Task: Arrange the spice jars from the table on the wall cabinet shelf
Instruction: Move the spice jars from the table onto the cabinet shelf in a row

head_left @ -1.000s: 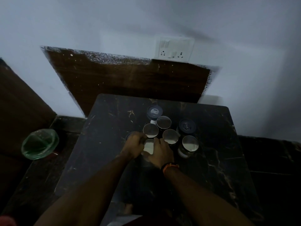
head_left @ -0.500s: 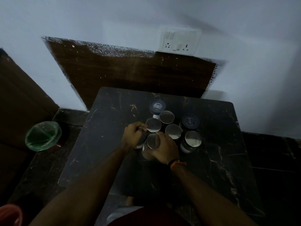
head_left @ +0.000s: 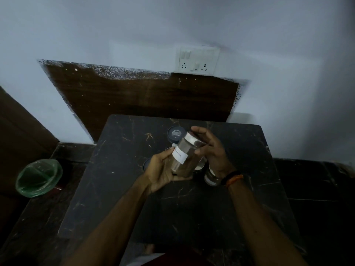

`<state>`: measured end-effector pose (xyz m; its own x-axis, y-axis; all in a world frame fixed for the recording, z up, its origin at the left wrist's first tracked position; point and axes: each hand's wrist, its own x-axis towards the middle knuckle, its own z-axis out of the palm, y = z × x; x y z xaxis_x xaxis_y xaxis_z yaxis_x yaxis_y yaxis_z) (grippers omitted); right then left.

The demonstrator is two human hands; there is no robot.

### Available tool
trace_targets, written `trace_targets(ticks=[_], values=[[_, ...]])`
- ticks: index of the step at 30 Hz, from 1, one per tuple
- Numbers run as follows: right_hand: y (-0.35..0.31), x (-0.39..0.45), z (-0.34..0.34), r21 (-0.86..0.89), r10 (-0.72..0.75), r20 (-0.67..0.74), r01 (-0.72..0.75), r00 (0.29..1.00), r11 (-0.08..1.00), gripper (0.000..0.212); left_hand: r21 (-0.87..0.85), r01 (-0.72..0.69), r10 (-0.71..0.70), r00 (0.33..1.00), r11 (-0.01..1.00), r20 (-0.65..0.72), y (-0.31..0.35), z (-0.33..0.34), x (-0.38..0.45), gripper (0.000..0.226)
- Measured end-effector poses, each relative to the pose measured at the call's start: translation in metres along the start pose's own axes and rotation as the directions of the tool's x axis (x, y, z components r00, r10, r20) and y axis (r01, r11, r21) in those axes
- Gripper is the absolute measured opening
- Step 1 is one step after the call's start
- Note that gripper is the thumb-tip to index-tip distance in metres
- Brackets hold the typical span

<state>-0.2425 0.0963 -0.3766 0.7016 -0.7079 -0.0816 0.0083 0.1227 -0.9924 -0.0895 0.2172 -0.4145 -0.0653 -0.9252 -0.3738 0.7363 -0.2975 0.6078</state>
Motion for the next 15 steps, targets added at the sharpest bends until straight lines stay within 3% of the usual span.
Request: trace_targets(ticks=[3, 6, 10, 15], values=[[-0.008, 0.006, -0.003, 0.052, -0.005, -0.039, 0.007, 0.999, 0.999, 0.074, -0.132, -0.022, 0.033, 0.996, 0.991, 0.083, -0.002, 0.006, 0.004, 0.052], [-0.013, 0.007, -0.004, 0.128, 0.014, -0.084, -0.003, 0.996, 0.992, 0.066, -0.195, -0.115, 0.132, 0.988, 0.974, 0.075, -0.002, 0.015, 0.008, 0.058], [-0.021, 0.013, 0.000, 0.144, 0.027, -0.123, -0.009, 0.992, 0.990, 0.060, -0.066, -0.297, 0.298, 0.955, 0.953, 0.006, 0.003, 0.027, 0.009, 0.051], [-0.041, 0.021, 0.001, 0.034, -0.002, -0.110, 0.005, 0.994, 0.999, 0.056, -0.002, -0.371, 0.371, 0.928, 0.929, -0.022, 0.012, 0.039, 0.006, 0.054]])
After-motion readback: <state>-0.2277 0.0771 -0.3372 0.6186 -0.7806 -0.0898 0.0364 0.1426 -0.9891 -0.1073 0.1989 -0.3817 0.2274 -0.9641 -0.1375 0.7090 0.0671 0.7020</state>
